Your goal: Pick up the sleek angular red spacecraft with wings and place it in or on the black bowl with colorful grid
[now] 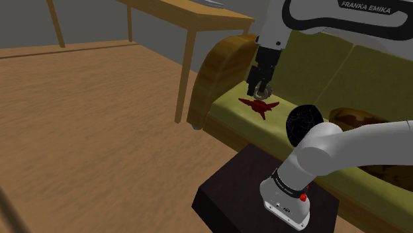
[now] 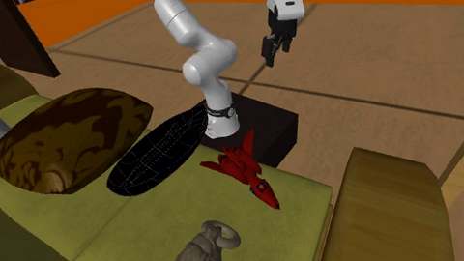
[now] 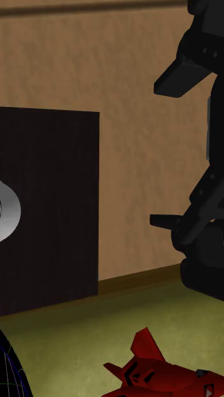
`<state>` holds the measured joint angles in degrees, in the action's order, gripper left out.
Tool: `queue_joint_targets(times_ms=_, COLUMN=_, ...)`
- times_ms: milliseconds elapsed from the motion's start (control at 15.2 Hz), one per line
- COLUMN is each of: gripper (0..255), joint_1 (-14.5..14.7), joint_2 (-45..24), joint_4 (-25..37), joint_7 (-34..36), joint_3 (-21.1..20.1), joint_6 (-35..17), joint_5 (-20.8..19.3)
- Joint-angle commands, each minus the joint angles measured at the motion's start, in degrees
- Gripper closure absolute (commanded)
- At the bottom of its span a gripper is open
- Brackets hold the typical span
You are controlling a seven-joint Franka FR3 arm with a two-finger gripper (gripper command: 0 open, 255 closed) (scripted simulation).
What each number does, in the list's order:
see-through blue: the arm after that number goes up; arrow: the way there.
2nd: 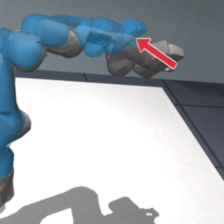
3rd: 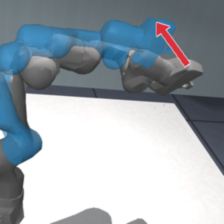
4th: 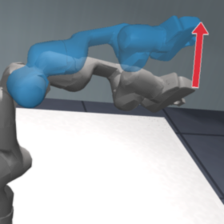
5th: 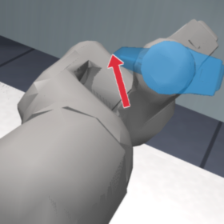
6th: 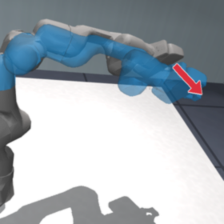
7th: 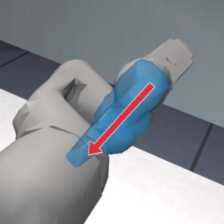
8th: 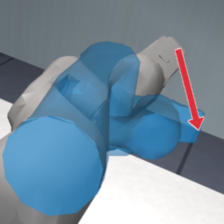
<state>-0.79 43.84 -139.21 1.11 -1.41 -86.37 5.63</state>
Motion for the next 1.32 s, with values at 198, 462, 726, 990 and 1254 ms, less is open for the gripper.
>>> queue_joint_targets(times_ms=198, gripper=0, joint_1=-1.7, joint_2=-4.1, joint_4=0.0, joint_7=-2.3, joint_3=2.6, joint_6=-2.9, joint_5=-2.1)
queue_joint_targets(times_ms=462, gripper=0, joint_1=-3.8, joint_2=-10.2, joint_4=1.0, joint_7=-5.3, joint_3=6.0, joint_6=-6.7, joint_5=-4.6)
queue_joint_targets(times_ms=726, gripper=0, joint_1=-5.7, joint_2=-17.1, joint_4=2.9, joint_7=-8.1, joint_3=9.3, joint_6=-10.3, joint_5=-6.5)
queue_joint_targets(times_ms=990, gripper=0, joint_1=-7.4, joint_2=-24.4, joint_4=5.8, joint_7=-10.9, joint_3=12.4, joint_6=-13.5, joint_5=-7.8)
queue_joint_targets(times_ms=1254, gripper=0, joint_1=-9.0, joint_2=-32.2, joint_4=9.7, joint_7=-13.8, joint_3=15.3, joint_6=-16.1, joint_5=-8.2)
